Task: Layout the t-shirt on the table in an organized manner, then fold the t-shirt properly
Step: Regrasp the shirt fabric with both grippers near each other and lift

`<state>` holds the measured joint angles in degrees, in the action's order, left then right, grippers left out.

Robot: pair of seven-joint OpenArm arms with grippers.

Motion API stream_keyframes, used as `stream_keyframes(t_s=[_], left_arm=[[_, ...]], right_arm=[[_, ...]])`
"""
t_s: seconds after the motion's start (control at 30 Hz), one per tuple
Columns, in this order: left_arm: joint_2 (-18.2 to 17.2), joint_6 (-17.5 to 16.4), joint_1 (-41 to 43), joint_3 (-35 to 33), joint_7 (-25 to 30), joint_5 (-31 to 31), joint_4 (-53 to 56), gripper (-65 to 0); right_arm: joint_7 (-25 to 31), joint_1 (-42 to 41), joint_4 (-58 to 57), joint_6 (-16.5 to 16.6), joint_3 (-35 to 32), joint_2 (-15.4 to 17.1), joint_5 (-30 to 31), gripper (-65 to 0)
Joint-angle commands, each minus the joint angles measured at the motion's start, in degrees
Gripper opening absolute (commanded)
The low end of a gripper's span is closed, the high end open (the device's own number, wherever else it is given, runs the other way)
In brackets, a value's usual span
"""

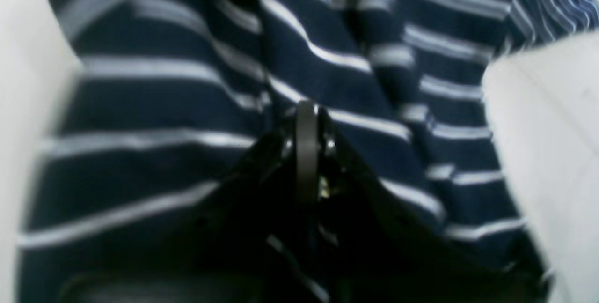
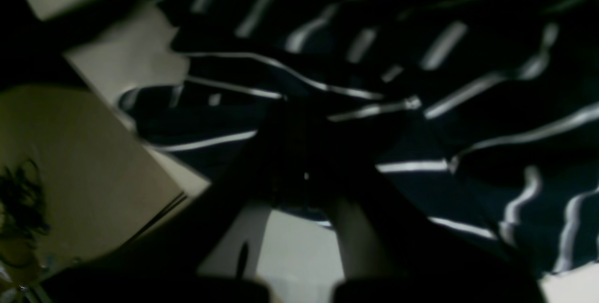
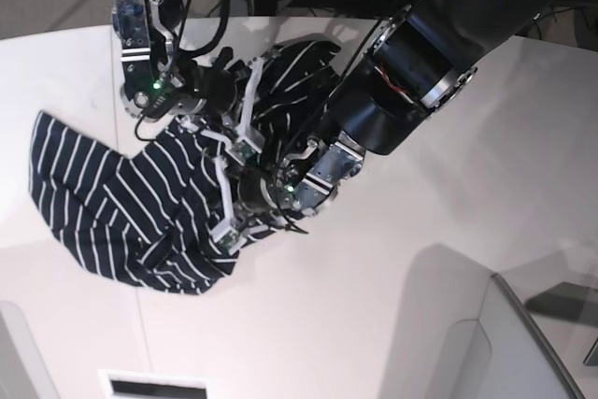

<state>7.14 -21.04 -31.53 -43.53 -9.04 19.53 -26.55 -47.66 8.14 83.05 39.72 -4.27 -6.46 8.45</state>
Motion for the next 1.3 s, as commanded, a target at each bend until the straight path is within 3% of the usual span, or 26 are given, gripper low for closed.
stream_keyframes(t_s=[0.0, 0.13, 0.33, 0.4, 0.53, 0.63, 0.73, 0.9, 1.03, 1.17, 1.27], left_arm=[[0.2, -0.28, -1.75, -0.3, 1.35, 0.21, 0.04, -65.0], [-3.49, -0.28, -0.69, -3.29, 0.99, 0.21, -0.31, -65.0], [-11.93, -0.11, 7.31, -3.99, -8.15, 0.56, -13.76, -65.0], [-14.39, 1.92, 10.3, -3.99, -11.49, 0.82, -21.32, -65.0], [-17.29, 9.21, 15.75, -3.9, -15.62, 0.47, -33.28, -65.0], [-17.11, 12.55, 16.19, -1.97, -15.62, 0.73, -35.21, -65.0], [-16.15, 12.55, 15.13, 4.28, -15.71, 0.56, -36.09, -65.0], [-13.86, 12.47, 9.59, 8.14, -16.06, 0.65, -36.18, -65.0], [-11.05, 12.47, 5.37, 8.14, -15.71, 0.29, -33.1, -65.0], [-7.36, 12.03, 1.59, 8.06, -15.53, 0.21, -27.92, -65.0], [-4.02, 7.19, -0.78, 7.97, -12.9, 0.21, -20.88, -65.0]], right_arm=[[0.93, -0.45, -0.01, 0.28, -0.17, -0.09, 1.09, -64.8], [0.93, 0.96, -0.36, 0.28, 0.54, 3.78, 1.09, -64.8], [0.85, -0.1, -3.97, 0.28, 9.94, 7.56, 1.0, -64.8], [0.85, -1.77, -5.99, 0.28, 11.61, 8.88, 1.0, -64.8], [0.58, -5.11, -7.75, 0.28, 12.05, 10.9, 1.0, -64.8], [-1.79, -5.37, -2.91, 0.28, 12.05, 11.16, 1.0, -64.8], [-8.56, -3.79, 7.02, 0.28, 11.79, 10.28, 1.27, -64.8], [-14.1, 0.61, 18.36, 0.28, 6.95, 5.01, 1.27, -64.8], [-12.78, 2.8, 16.43, 0.28, 1.5, 0.79, 1.18, -64.8], [-8.21, 2.98, 11.33, 0.28, -4.56, -0.44, 1.27, -64.8], [-5.22, 1.48, 6.32, -0.38, -9.4, -0.44, 1.53, -64.8]])
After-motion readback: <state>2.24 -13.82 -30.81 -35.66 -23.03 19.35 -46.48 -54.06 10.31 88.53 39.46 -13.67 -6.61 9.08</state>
